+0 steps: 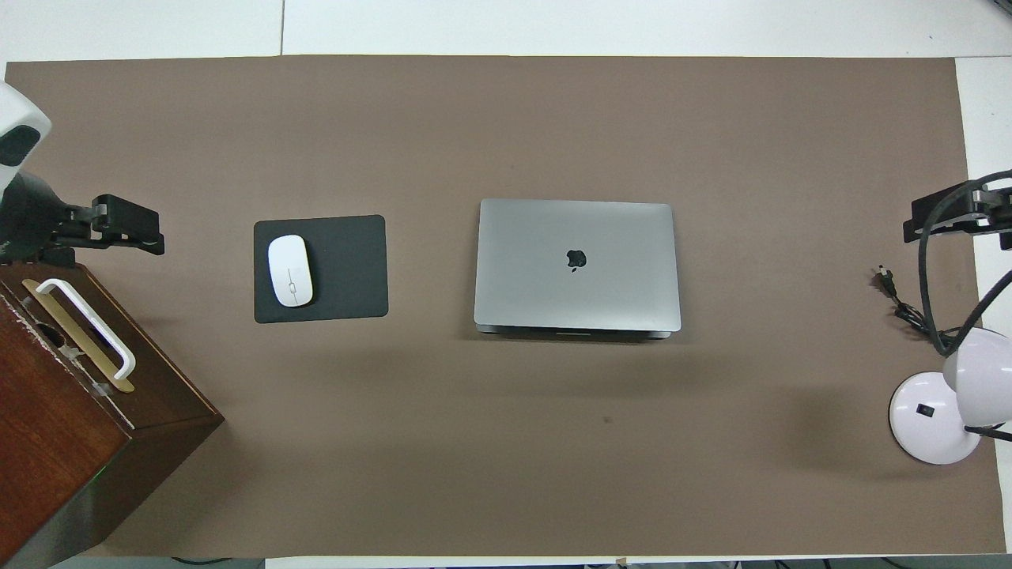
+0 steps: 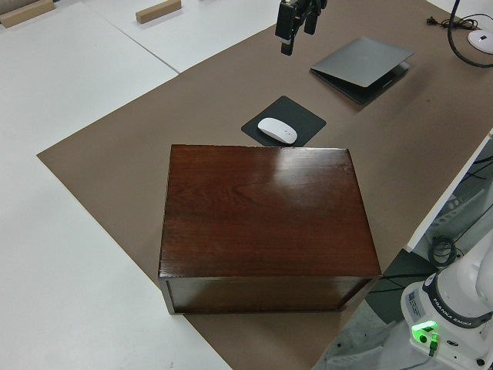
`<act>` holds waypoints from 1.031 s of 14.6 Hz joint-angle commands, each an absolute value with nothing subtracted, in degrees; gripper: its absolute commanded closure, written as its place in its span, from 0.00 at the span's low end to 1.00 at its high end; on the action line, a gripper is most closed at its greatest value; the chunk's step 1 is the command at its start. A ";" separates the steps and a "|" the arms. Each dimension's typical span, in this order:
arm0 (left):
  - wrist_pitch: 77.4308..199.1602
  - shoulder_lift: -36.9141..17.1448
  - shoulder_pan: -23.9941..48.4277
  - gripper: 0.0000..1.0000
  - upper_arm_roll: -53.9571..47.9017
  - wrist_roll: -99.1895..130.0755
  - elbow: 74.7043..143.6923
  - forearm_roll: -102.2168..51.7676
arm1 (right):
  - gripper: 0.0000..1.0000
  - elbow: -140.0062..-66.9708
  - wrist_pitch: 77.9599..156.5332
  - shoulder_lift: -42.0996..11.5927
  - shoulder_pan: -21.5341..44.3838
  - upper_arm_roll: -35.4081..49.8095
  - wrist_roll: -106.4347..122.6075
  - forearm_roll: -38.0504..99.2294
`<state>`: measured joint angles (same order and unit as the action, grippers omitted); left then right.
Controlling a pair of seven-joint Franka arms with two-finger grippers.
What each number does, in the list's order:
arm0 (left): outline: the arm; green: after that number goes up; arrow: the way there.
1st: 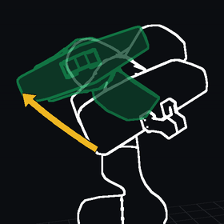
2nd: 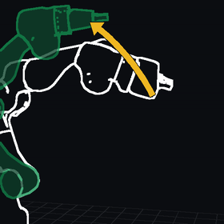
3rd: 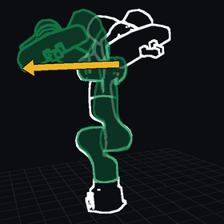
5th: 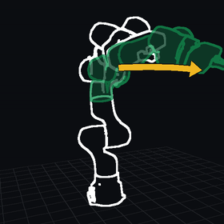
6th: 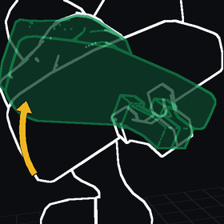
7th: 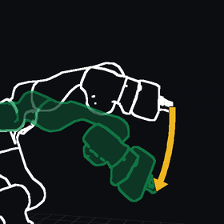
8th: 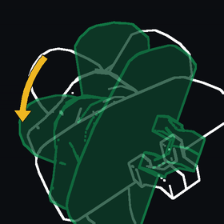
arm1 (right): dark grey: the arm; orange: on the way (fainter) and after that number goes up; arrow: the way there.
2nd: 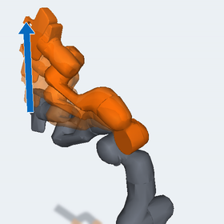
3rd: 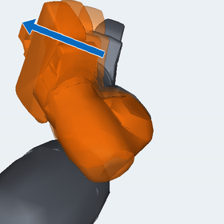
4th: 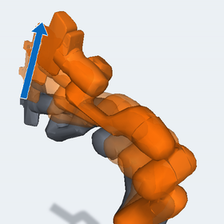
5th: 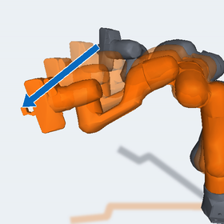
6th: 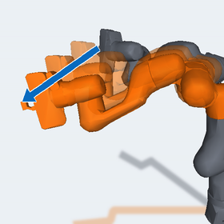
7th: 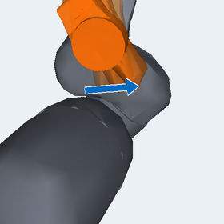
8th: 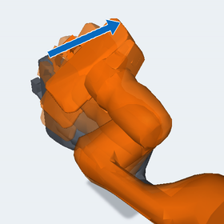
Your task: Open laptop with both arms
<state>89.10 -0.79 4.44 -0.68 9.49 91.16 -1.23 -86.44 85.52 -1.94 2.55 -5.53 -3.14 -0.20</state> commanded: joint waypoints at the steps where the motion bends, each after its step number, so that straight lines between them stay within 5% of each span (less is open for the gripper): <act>1: 90.09 0.17 5.01 0.00 -0.09 9.14 91.76 -1.67 | 0.00 -87.19 85.08 -0.97 1.41 -5.10 -1.58 0.09; 15: 90.27 2.20 5.19 0.00 -0.35 9.67 92.29 -1.67 | 0.00 -86.57 89.73 -1.58 1.49 -5.54 -1.76 0.61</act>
<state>89.71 0.99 4.47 -0.85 9.51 91.05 -1.23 -86.33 87.72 -1.90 2.36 -5.80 -3.14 -0.20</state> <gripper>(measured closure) 0.000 0.000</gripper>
